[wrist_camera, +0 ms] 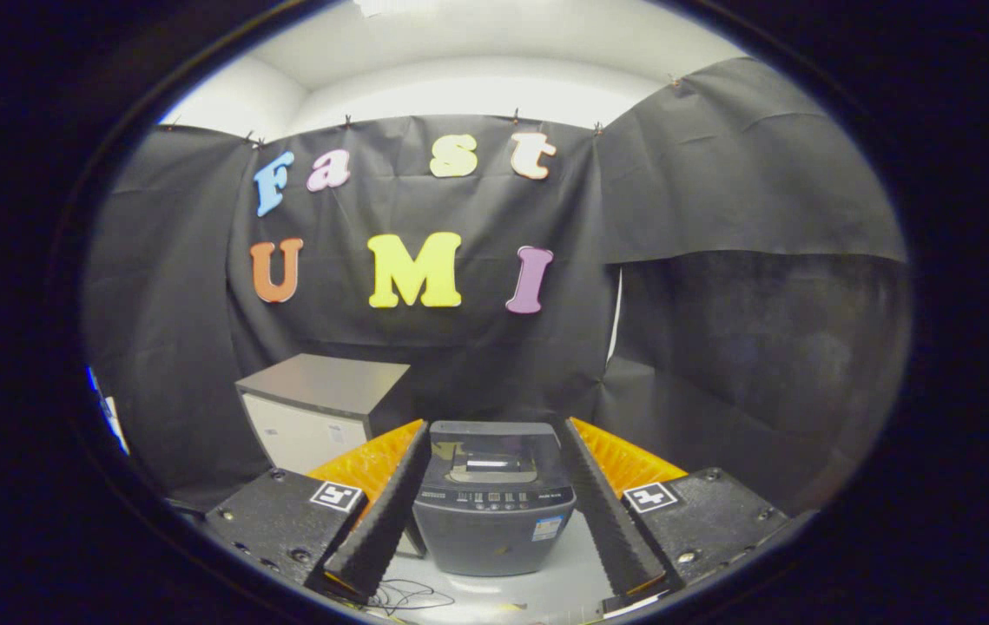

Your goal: Put the clothes into the washing machine and then close the washing machine lid.

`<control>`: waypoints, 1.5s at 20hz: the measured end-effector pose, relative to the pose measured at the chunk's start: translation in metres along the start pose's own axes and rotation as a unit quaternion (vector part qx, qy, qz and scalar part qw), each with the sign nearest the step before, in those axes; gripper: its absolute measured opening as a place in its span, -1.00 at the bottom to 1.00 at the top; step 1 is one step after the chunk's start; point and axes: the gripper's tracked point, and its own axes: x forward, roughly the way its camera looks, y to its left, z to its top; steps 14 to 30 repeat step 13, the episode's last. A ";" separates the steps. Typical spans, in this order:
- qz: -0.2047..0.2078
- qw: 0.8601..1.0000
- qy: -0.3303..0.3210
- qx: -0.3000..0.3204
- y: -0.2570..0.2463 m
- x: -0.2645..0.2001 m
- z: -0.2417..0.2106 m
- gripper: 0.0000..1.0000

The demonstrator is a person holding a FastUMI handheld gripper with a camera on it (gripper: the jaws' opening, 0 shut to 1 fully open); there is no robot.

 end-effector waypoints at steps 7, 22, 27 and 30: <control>-0.010 1.000 -0.023 0.016 -0.049 -0.080 0.011 0.90; -0.024 0.998 -0.052 -0.007 -0.055 -0.120 0.024 0.90; -0.024 0.998 -0.052 -0.007 -0.055 -0.120 0.024 0.90; -0.024 0.998 -0.052 -0.007 -0.055 -0.120 0.024 0.90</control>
